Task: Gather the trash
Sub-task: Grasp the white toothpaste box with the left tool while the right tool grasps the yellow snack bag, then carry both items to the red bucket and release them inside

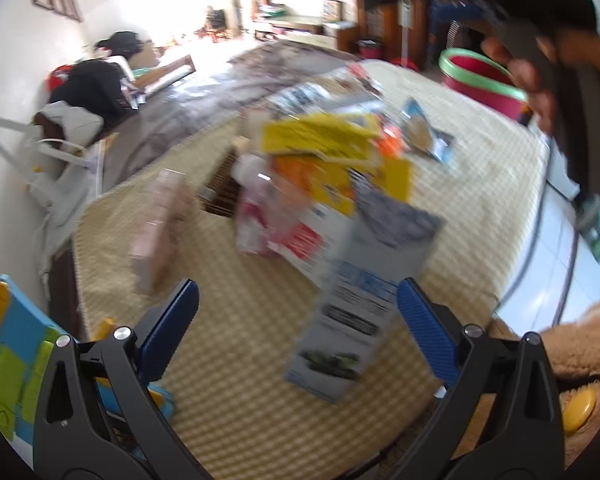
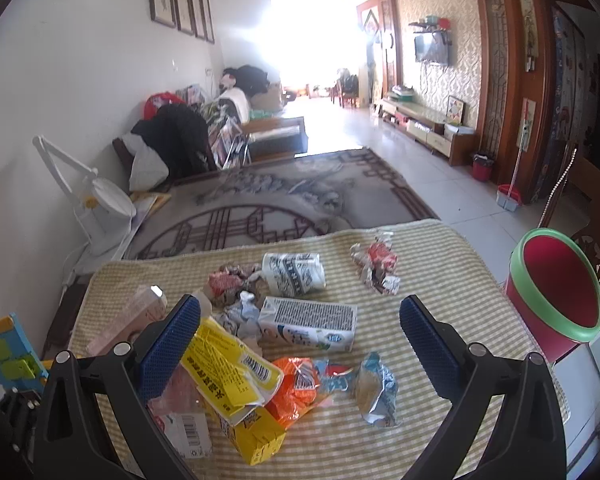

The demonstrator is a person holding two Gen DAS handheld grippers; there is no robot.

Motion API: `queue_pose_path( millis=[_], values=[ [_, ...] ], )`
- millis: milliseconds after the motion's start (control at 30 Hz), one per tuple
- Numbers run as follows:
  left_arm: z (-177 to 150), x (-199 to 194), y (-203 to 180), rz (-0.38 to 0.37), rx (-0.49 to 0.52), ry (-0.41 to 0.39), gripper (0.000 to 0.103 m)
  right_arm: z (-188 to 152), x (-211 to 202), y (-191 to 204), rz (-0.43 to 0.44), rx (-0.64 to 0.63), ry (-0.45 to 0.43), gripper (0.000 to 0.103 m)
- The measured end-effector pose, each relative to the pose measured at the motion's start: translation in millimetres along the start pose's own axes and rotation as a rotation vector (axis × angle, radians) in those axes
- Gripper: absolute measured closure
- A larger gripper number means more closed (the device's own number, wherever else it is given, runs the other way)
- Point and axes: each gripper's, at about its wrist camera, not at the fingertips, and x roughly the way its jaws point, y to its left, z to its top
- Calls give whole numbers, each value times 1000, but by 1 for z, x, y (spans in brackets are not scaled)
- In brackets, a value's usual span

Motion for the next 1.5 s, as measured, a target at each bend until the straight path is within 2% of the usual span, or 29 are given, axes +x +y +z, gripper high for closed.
queue_pose_path(
  millis=[100,167,200,233,267,300,400,567,667,833,967,1067,1167,1267,1500],
  values=[
    [-4,20,-14,-42,11,50,6,-4,10,8,13,-36,43,7],
    [-3,33,-22,-43,18,70,6,-8,15,14,21,-58,72,7],
    [-1,38,-24,-51,6,74,12,-10,17,17,24,-68,82,7],
    [1,42,-25,-64,-11,77,25,-13,18,19,28,-78,92,7],
    [4,47,-22,-88,-57,88,32,-15,19,22,33,-86,99,7],
    [6,50,-18,-106,-94,93,46,-18,20,23,37,-95,107,7],
    [12,47,-1,-134,-185,77,52,-21,22,27,68,-118,131,7],
    [22,18,37,-129,-373,-51,53,-19,40,33,159,-155,209,7],
    [26,4,53,-100,-446,-109,53,-18,60,46,190,-209,267,8],
    [25,-4,61,-73,-524,-139,53,-24,97,70,200,-325,362,12],
    [23,-10,70,-63,-562,-142,52,-34,117,82,171,-383,415,13],
    [24,-9,76,-56,-592,-141,52,-41,126,85,166,-403,449,25],
    [23,-7,81,-45,-611,-136,52,-44,130,85,174,-413,458,31],
    [25,-6,83,-41,-622,-138,52,-43,126,85,185,-404,436,41],
    [37,-4,78,-50,-605,-147,52,-26,93,71,209,-315,345,43]
  ],
)
